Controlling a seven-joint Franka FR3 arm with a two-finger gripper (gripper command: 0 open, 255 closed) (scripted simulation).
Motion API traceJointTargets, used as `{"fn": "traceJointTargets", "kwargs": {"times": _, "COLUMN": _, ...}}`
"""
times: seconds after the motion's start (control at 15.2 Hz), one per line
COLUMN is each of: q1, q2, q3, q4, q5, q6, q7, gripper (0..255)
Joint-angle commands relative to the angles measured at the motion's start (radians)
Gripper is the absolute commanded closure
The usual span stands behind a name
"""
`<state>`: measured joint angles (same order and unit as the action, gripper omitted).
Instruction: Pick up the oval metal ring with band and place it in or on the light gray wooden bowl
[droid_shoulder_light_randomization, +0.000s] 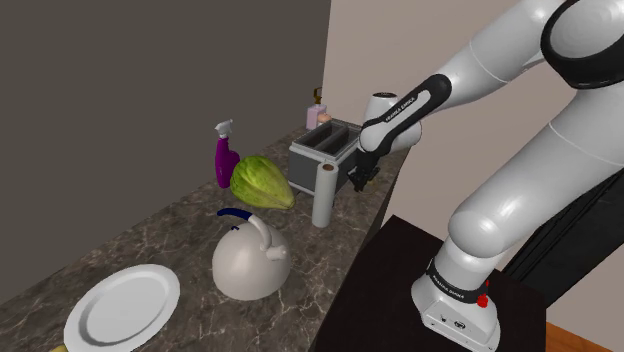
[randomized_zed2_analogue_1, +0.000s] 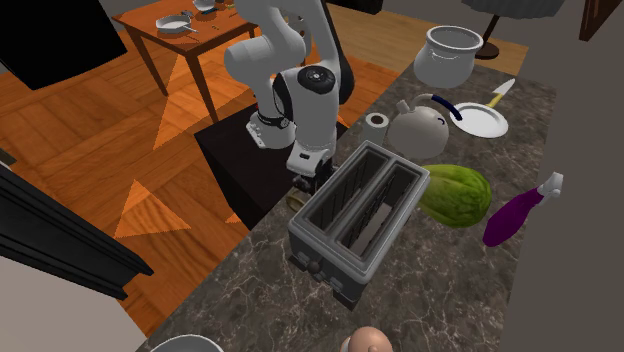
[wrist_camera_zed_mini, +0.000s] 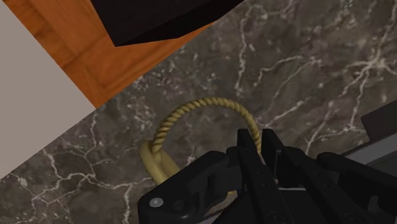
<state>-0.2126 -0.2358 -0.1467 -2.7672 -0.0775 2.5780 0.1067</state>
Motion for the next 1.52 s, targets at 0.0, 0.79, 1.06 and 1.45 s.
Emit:
{"fn": "traceJointTargets", "kwargs": {"times": 0.0, "q1": -0.002, "q2": -0.033, "q3": 0.002, "q4": 0.004, "q5": -0.003, "q6": -0.037, "q7": 0.002, "gripper": 255}}
{"fn": "traceJointTargets", "kwargs": {"times": 0.79, "q1": -0.006, "q2": -0.179, "q3": 0.014, "q4": 0.069, "q5": -0.007, "q6": -0.248, "q7": 0.007, "gripper": 255}}
{"fn": "traceJointTargets", "kwargs": {"times": 1.06, "q1": -0.006, "q2": -0.216, "q3": 0.017, "q4": 0.098, "q5": -0.006, "q6": -0.314, "q7": 0.007, "gripper": 255}}
{"fn": "traceJointTargets", "kwargs": {"times": 1.45, "q1": -0.006, "q2": -0.259, "q3": 0.023, "q4": 0.147, "q5": -0.004, "q6": -0.407, "q7": 0.007, "gripper": 255}}
